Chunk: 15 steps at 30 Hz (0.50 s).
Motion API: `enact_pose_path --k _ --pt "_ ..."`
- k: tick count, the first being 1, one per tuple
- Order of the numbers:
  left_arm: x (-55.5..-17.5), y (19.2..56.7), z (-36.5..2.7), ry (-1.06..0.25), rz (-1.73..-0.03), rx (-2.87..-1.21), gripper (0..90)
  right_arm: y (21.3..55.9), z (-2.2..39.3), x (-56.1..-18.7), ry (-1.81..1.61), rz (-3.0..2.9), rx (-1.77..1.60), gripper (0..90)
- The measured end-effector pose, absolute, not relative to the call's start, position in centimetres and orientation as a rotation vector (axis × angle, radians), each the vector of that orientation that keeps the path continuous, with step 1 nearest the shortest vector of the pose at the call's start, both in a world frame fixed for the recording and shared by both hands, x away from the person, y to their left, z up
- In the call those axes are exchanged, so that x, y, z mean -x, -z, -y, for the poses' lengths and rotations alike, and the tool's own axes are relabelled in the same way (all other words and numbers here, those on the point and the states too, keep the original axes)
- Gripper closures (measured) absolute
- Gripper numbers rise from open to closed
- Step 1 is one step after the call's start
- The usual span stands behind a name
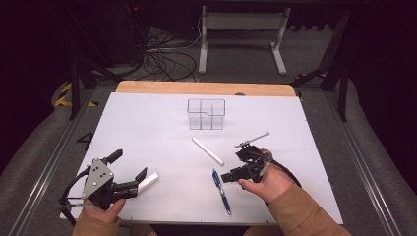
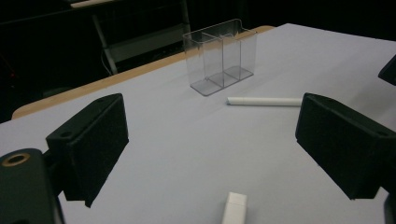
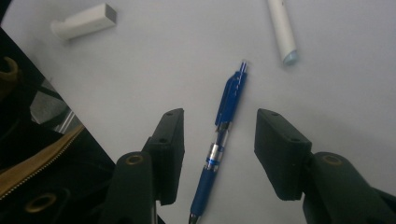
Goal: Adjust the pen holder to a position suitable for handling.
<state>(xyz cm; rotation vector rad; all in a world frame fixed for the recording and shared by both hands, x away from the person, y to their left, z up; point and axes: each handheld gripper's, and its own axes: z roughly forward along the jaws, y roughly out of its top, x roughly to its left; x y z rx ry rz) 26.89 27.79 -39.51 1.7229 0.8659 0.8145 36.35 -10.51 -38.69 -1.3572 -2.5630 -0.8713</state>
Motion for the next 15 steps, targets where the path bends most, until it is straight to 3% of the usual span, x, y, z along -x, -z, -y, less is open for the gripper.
enact_pose_path --k 15 --pt "-26.9 39.5 -27.8 -0.816 -0.866 -1.725 10.2 40.0 9.0 -35.6 0.649 2.579 1.42 58.4"
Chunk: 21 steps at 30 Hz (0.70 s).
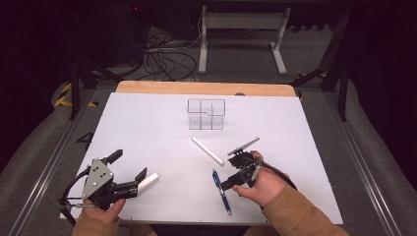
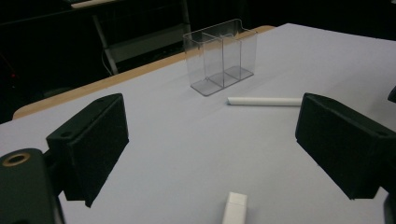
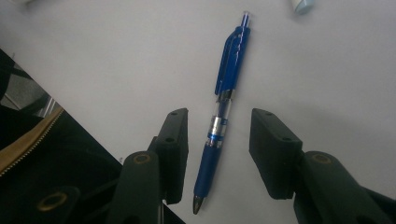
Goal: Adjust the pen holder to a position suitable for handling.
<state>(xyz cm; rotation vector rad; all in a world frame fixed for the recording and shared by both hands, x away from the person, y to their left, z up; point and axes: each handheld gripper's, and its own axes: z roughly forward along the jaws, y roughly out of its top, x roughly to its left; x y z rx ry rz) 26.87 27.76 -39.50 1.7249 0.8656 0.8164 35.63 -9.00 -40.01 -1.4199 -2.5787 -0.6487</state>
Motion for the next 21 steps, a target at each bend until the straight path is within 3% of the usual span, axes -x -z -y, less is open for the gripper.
enact_pose_path --k 21 --pt "-26.9 39.5 -27.8 -0.818 -0.868 -1.728 10.2 41.7 7.4 -34.7 0.42 2.552 1.493 63.8"
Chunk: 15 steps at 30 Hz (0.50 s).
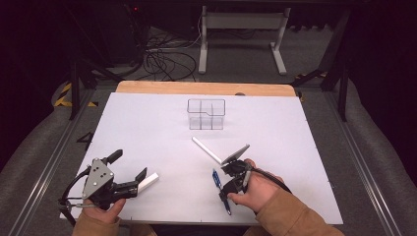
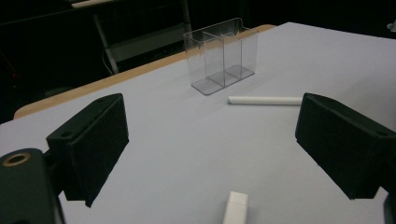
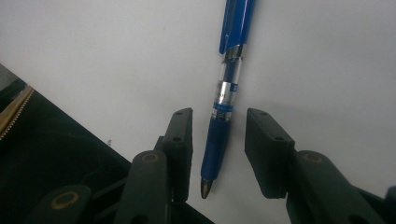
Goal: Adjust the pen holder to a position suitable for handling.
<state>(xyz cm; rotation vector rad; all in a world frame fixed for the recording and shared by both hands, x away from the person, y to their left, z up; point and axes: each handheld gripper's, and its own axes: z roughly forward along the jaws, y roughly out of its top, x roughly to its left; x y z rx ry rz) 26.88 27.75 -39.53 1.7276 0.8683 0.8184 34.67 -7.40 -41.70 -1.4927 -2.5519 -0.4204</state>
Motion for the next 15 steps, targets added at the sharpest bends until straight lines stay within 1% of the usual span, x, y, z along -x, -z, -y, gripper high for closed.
enact_pose_path --k 12,15 --pt "-26.9 39.5 -27.8 -0.82 -0.878 -1.726 10.4 42.5 6.7 -34.3 0.369 2.572 1.518 69.8" --pt "-26.9 39.5 -27.8 -0.82 -0.877 -1.726 10.5 43.0 6.3 -34.0 0.341 2.594 1.533 74.2"
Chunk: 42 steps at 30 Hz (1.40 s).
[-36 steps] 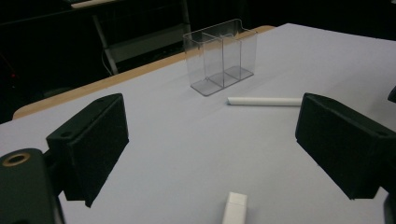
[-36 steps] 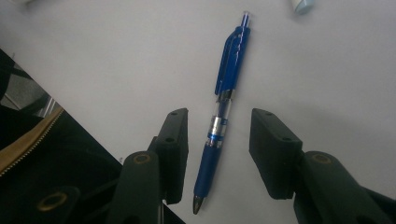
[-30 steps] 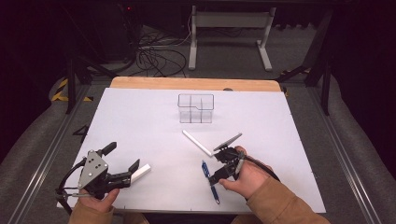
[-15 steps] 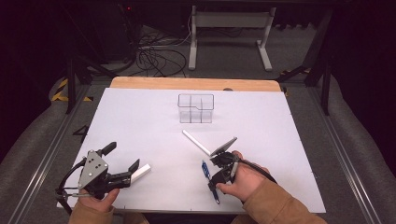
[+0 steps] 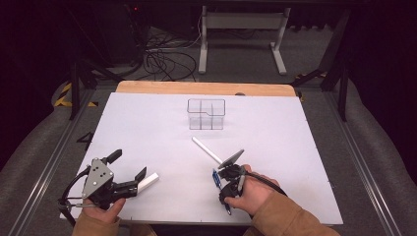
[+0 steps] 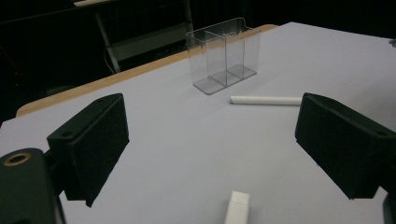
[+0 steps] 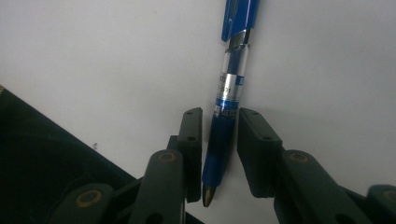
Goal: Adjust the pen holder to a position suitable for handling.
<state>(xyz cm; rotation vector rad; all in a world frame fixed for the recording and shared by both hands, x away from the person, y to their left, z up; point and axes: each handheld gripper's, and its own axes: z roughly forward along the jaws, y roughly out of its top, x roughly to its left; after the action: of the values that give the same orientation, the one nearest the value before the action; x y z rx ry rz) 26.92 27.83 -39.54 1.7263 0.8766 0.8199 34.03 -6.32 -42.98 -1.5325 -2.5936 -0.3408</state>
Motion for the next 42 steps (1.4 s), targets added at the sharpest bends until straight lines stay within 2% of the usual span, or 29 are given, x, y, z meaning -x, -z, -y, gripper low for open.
enact_pose_path --k 9,42 --pt "-26.92 39.55 -27.81 -0.819 -0.878 -1.725 10.4 43.0 5.98 -33.84 0.316 2.614 1.582 79.1" --pt "-26.82 39.21 -27.65 -0.804 -0.855 -1.745 11.2 42.87 6.22 -34.07 0.323 2.607 1.561 80.6"
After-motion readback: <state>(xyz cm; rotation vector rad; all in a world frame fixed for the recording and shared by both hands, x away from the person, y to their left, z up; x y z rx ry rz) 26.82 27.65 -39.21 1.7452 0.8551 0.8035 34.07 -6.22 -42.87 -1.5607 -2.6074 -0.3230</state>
